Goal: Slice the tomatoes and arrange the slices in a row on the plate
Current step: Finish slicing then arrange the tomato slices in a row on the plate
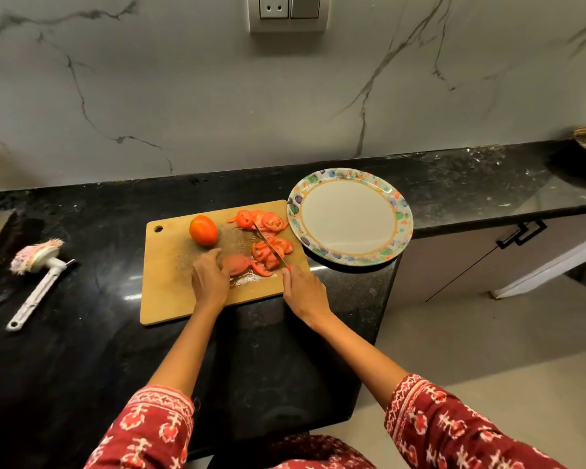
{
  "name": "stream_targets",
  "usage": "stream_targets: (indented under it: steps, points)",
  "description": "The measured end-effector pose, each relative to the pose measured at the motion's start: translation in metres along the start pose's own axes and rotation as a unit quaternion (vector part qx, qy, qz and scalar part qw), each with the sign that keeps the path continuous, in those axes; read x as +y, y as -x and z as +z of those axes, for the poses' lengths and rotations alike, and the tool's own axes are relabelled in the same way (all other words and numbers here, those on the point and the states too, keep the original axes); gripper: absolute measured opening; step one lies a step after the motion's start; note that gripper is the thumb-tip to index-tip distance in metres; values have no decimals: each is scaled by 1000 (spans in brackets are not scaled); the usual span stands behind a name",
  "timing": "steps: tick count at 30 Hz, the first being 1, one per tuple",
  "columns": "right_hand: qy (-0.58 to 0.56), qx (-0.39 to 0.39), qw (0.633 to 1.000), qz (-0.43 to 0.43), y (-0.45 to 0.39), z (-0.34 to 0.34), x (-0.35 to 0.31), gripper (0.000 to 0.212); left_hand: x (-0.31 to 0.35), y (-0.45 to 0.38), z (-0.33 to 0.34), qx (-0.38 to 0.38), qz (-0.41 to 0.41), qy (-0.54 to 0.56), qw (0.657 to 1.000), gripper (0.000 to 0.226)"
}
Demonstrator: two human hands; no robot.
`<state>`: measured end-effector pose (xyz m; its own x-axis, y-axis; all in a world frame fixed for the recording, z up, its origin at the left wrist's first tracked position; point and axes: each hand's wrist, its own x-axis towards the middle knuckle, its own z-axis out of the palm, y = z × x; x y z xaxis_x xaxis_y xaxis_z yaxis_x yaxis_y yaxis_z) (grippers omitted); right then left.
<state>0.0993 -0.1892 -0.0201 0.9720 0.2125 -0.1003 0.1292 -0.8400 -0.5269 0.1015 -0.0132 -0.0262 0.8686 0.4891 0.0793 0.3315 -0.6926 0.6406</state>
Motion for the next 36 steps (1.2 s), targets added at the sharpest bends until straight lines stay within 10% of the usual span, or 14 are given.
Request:
stream_targets:
  steps: [10,36]
  points:
    - [-29,66,997,40,-37,-33,28,31,49,-13,17,-54,96,74,991,28]
    - [45,103,989,92,-87,-117,191,38,202,-28,177,-235,46,172,956,25]
